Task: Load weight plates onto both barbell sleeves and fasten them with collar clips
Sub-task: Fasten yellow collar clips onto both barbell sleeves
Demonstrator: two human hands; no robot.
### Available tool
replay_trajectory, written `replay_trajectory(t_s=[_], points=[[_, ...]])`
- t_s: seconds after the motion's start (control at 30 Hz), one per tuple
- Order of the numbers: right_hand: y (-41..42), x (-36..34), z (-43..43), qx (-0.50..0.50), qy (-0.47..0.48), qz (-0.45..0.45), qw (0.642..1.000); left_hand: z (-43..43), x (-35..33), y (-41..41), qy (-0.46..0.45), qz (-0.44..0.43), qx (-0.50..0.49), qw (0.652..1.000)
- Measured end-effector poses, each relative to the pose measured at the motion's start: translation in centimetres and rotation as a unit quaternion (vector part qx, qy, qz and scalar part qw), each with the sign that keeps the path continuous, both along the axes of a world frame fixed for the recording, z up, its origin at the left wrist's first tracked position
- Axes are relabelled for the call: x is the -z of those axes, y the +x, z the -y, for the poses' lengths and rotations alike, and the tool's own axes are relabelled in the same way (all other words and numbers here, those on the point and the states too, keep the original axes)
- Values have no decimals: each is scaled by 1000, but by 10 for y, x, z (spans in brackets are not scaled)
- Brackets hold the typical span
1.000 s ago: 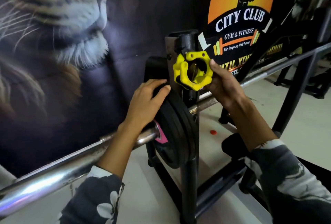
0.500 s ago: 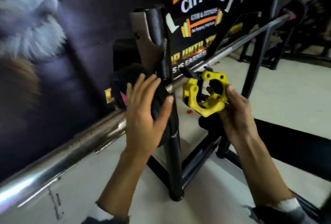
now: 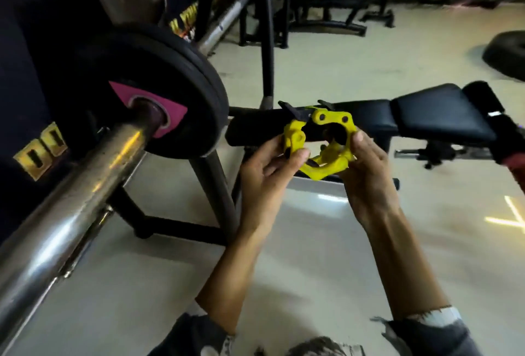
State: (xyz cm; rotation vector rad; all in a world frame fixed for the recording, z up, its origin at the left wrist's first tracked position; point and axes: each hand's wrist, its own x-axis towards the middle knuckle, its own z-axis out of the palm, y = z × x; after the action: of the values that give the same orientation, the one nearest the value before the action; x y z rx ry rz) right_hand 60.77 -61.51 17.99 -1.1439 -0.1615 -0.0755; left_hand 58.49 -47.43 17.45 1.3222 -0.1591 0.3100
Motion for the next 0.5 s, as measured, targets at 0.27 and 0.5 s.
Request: replay_trajectory(t_s=[0.27,0.5], points=[[-126,-3,24,58,-131,-9,990,7,2,-94,-12,-47,109,993],[-248,27,10,80,-114,-19,990,-21,32,-204,14,-78,146,986]])
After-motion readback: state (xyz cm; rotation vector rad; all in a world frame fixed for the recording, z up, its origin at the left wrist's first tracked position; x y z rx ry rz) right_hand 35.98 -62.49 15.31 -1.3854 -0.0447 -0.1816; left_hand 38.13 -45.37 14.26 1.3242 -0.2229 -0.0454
